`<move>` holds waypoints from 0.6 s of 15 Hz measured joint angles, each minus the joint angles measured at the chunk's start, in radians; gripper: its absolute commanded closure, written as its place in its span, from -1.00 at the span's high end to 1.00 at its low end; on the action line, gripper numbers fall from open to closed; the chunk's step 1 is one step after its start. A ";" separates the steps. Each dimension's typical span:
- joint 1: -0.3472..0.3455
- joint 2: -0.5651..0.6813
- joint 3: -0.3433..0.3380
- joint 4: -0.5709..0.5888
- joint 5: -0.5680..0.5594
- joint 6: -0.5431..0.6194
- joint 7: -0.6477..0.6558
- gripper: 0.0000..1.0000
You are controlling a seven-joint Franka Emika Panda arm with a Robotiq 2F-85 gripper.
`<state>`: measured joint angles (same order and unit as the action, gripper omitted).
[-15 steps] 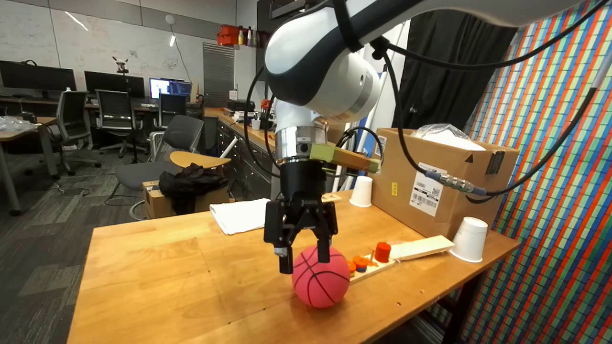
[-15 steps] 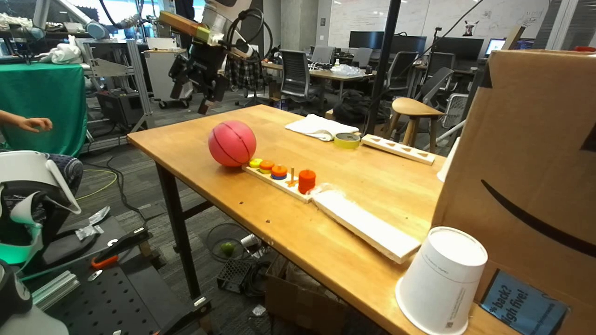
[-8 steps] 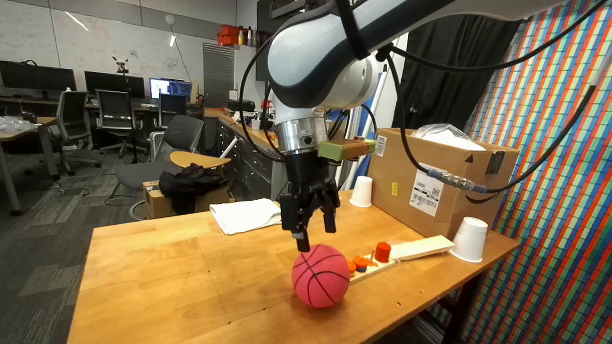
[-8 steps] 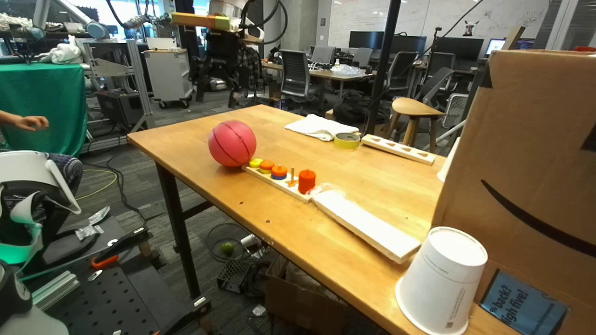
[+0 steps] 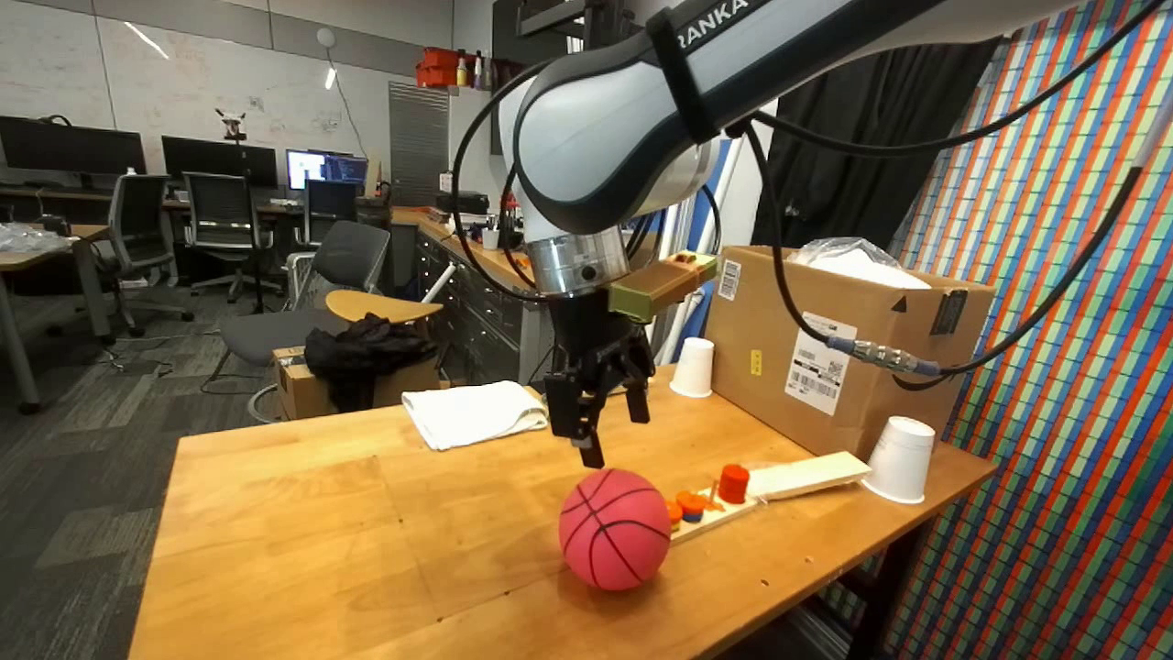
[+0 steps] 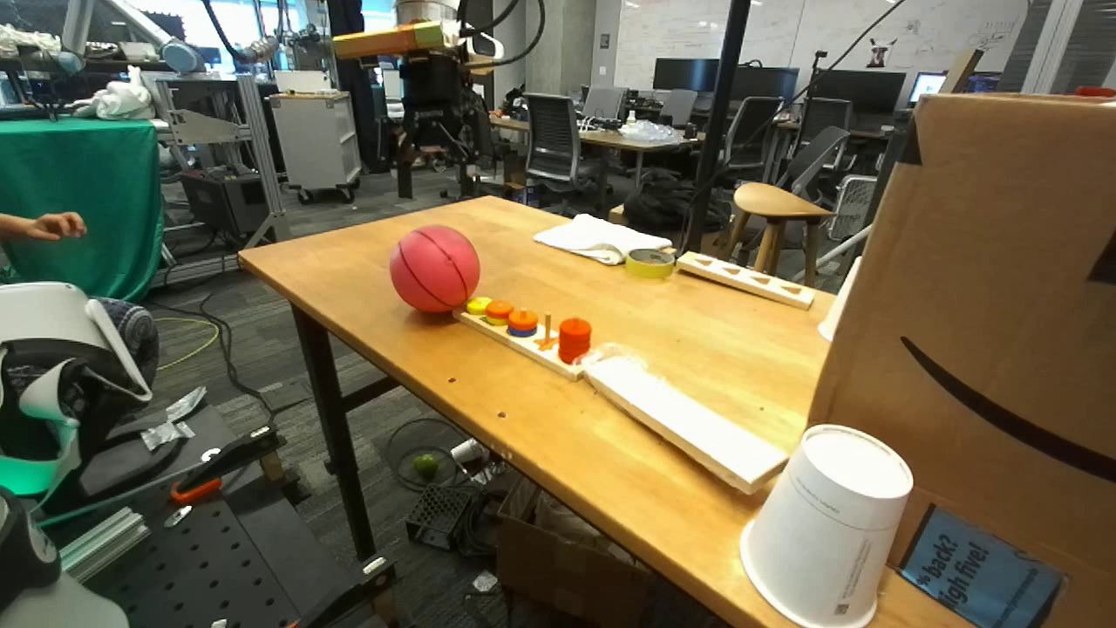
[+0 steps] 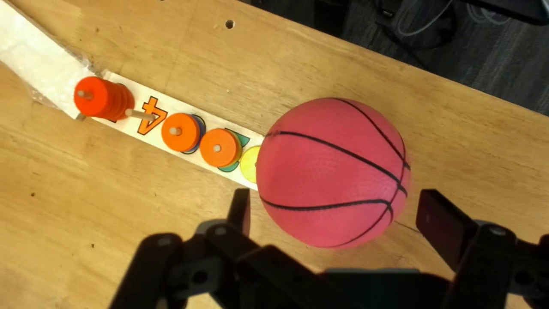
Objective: Push the ball toy forward.
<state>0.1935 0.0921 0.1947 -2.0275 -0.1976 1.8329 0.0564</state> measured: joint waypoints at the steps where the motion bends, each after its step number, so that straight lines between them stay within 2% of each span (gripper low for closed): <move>1: 0.005 -0.005 0.002 -0.002 -0.005 0.000 0.020 1.00; 9: 0.025 -0.048 0.010 -0.084 -0.064 -0.005 0.178 1.00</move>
<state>0.2189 0.0438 0.2043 -2.1113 -0.2617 1.8283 0.2342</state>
